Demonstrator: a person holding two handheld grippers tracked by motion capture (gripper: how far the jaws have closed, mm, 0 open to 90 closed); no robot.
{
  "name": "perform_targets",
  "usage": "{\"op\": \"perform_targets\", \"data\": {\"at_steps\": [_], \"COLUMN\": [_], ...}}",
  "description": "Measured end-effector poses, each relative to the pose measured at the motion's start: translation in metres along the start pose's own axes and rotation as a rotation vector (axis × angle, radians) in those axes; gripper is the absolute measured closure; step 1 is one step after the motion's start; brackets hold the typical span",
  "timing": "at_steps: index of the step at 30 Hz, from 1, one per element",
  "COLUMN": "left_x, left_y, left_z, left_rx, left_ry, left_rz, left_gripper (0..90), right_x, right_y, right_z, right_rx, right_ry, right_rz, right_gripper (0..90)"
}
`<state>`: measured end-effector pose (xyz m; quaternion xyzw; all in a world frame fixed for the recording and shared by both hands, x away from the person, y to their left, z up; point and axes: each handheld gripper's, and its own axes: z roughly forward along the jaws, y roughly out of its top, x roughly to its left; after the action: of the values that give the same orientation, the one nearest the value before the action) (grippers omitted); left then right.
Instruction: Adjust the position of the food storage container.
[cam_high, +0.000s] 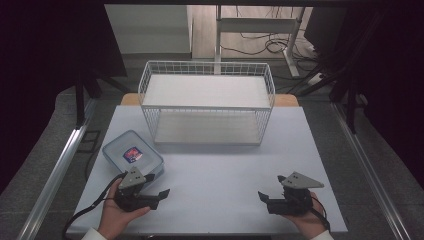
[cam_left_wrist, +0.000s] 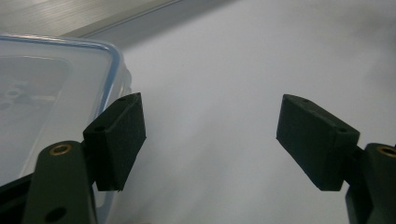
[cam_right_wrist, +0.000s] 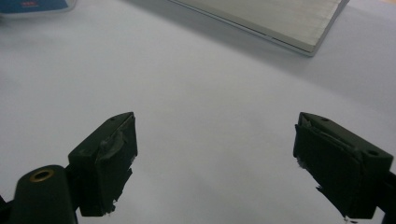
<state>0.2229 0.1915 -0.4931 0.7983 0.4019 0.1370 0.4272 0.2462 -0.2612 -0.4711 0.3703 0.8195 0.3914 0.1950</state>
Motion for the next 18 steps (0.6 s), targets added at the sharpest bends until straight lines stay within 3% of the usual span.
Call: {"op": "perform_targets", "data": {"at_steps": [18], "left_x": [-0.002], "left_y": [-0.002], "left_z": [-0.013], "left_rx": [-0.013], "left_ry": [0.024], "left_rz": [0.024], "left_gripper": [23.8], "right_x": [0.009], "right_y": [0.005], "right_z": [0.004], "right_rx": [0.018], "right_ry": [0.014], "right_rz": [-0.010], "right_gripper": [15.0]}}
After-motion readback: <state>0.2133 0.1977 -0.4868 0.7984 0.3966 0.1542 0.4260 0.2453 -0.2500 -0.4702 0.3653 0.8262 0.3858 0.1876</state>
